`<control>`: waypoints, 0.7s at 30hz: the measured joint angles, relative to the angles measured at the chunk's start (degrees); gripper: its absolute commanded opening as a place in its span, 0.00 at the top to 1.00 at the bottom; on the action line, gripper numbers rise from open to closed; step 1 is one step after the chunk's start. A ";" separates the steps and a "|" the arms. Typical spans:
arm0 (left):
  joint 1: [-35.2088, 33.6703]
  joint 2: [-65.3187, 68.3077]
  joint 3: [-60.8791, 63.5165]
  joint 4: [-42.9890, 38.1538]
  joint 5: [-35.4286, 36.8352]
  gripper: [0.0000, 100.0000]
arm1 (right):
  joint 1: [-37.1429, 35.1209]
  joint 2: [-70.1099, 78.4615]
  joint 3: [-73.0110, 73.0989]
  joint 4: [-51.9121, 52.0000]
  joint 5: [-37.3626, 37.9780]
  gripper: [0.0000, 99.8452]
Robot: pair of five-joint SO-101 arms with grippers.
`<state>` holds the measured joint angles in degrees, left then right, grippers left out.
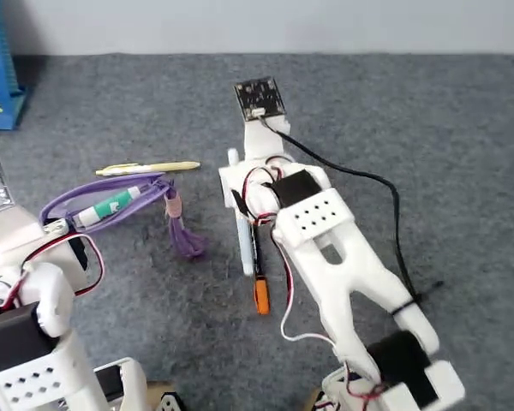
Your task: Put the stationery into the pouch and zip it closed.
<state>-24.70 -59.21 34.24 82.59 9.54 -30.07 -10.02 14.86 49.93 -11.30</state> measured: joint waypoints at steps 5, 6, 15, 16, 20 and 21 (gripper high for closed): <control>0.00 0.00 0.00 0.00 0.00 0.99 | 0.00 -8.18 0.00 -0.97 3.25 0.99; 0.00 0.00 0.00 0.00 0.00 0.99 | 0.00 -9.76 0.00 -0.97 3.43 0.99; 0.00 0.00 0.00 0.00 0.00 0.99 | -3.96 -24.88 0.00 -2.55 3.43 0.99; 0.00 0.00 0.00 0.00 0.00 0.99 | -4.84 -26.46 0.00 -3.34 3.43 0.99; 0.00 0.00 0.00 0.00 0.00 0.99 | -7.91 -31.47 0.44 -8.62 3.43 0.99; 0.00 0.00 0.00 0.00 0.00 0.99 | -8.79 -32.62 1.41 -10.81 3.43 0.99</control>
<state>-24.70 -59.21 34.24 82.59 9.54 -38.86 -42.64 16.26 39.12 -7.87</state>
